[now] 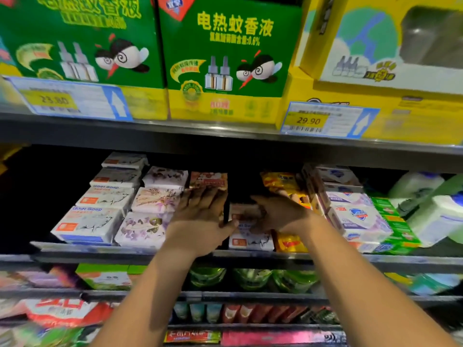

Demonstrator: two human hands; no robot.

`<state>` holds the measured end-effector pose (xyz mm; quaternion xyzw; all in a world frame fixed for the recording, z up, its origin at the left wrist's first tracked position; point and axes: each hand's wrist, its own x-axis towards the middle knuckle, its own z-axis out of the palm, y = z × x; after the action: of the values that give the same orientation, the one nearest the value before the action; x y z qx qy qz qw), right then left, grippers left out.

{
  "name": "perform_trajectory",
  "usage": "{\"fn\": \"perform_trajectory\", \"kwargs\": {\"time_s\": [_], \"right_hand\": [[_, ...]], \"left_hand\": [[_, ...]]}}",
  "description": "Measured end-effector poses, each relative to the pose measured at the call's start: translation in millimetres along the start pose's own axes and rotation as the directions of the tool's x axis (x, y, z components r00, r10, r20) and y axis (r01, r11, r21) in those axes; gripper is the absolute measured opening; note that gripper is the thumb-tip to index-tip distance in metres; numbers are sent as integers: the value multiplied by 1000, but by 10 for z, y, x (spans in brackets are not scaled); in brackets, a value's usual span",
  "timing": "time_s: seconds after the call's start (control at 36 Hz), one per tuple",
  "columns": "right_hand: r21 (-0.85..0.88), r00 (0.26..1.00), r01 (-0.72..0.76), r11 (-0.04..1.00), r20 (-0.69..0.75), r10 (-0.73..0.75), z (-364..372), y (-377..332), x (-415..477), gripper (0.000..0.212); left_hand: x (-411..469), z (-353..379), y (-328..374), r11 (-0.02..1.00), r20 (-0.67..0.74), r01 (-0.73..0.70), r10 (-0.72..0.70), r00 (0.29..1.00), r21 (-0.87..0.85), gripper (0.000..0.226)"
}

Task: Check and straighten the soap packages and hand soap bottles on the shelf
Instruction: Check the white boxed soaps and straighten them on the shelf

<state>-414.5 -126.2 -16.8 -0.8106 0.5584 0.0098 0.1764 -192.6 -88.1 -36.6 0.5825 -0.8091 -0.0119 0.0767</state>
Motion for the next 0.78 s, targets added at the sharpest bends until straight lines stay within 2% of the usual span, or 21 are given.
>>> {"fn": "perform_trajectory", "kwargs": {"time_s": [0.06, 0.17, 0.33, 0.42, 0.5, 0.61, 0.67, 0.78], "right_hand": [[33, 999, -24, 999, 35, 23, 8, 62, 56, 90], [23, 999, -32, 999, 22, 32, -9, 110, 108, 77], [143, 995, -93, 985, -18, 97, 77, 129, 69, 96], [157, 995, -60, 986, -66, 71, 65, 103, 18, 75], [53, 972, -64, 997, -224, 74, 28, 49, -52, 40], [69, 962, -25, 997, -270, 42, 25, 5, -133, 34], [166, 947, 28, 986, -320, 27, 32, -18, -158, 36], [379, 918, 59, 924, -384, 99, -32, -73, -282, 32]], "left_hand": [[1, -19, -1, 1000, 6, 5, -5, 1000, -21, 84], [-13, -51, -5, 998, 2, -9, 10, 1000, -59, 79], [-10, 26, -36, 998, -9, -14, 13, 1000, -65, 72], [3, 56, -40, 997, -4, -2, 2, 1000, -73, 73], [-6, 43, -22, 998, 1, 2, -2, 1000, -60, 73], [-34, -1, 4, 998, 23, 12, -11, 1000, -69, 70], [-39, -10, 10, 998, 17, 16, -14, 1000, -67, 70], [-13, -40, 13, 998, 33, 8, -6, 999, -62, 70]]}}
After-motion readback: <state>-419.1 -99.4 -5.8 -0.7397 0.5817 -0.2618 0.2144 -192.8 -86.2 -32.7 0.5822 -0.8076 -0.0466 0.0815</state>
